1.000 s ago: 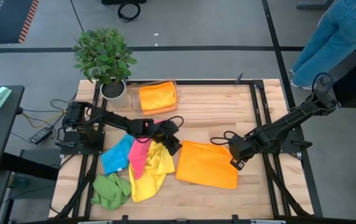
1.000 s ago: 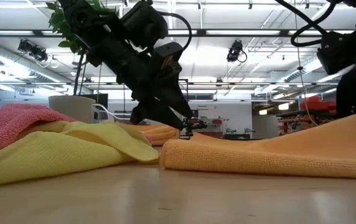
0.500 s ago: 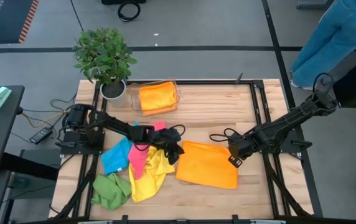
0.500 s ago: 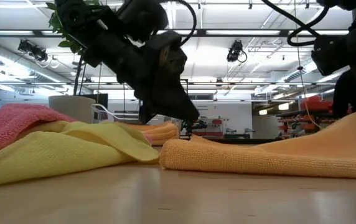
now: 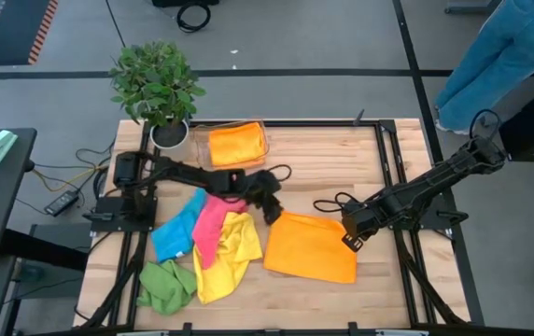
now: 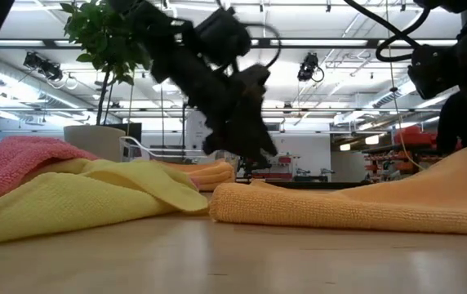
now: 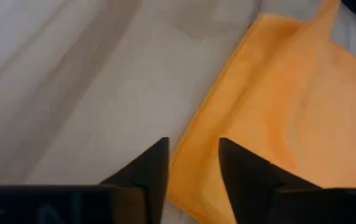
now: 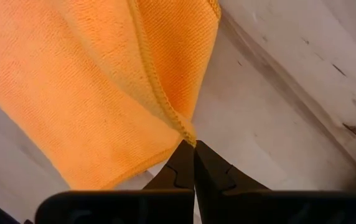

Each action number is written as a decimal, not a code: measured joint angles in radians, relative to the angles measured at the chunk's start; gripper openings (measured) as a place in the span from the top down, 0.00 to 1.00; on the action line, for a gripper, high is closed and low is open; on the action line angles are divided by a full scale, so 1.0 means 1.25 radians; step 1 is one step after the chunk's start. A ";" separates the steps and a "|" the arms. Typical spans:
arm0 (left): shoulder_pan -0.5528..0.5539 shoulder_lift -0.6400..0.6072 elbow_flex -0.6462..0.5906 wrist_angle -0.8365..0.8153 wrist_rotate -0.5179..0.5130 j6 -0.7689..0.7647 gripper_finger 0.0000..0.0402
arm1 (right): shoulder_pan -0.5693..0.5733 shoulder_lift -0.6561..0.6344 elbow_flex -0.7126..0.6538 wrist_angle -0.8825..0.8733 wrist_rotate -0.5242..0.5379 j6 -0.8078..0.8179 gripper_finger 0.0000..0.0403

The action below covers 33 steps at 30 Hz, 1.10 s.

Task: Fold microfiber towels
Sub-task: Fold the orange microfiber cloth

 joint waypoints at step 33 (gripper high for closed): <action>0.052 0.124 0.191 -0.298 0.233 -0.025 0.55 | 0.000 0.000 0.000 0.008 0.000 -0.025 0.99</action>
